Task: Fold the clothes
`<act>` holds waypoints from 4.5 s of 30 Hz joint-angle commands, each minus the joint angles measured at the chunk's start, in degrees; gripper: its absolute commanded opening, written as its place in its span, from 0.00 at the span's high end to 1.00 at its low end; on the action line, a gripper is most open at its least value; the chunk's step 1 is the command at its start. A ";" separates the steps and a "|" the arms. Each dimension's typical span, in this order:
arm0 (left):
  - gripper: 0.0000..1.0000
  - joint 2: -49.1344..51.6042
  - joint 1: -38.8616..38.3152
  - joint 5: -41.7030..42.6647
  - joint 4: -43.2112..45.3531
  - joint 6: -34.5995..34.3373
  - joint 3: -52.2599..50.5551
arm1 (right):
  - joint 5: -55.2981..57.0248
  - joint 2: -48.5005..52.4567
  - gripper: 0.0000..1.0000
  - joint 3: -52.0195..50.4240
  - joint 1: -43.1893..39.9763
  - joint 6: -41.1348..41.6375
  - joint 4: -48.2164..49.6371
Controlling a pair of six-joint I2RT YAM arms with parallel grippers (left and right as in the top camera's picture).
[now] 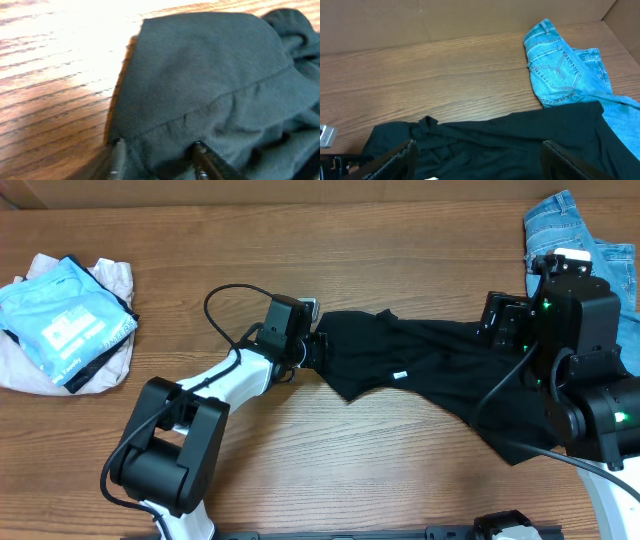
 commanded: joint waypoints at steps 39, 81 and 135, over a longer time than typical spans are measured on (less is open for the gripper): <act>0.00 -1.92 30.32 4.81 -37.38 7.26 41.44 | -0.07 -0.96 0.17 0.59 -0.26 0.26 -0.81; 0.13 17.49 8.00 -13.51 -39.63 -15.82 40.37 | -0.50 -0.20 0.11 0.55 -0.28 0.24 -3.96; 0.15 -9.51 28.98 -6.75 -71.69 -4.09 40.96 | -0.26 2.34 0.11 0.55 -0.28 0.02 -4.70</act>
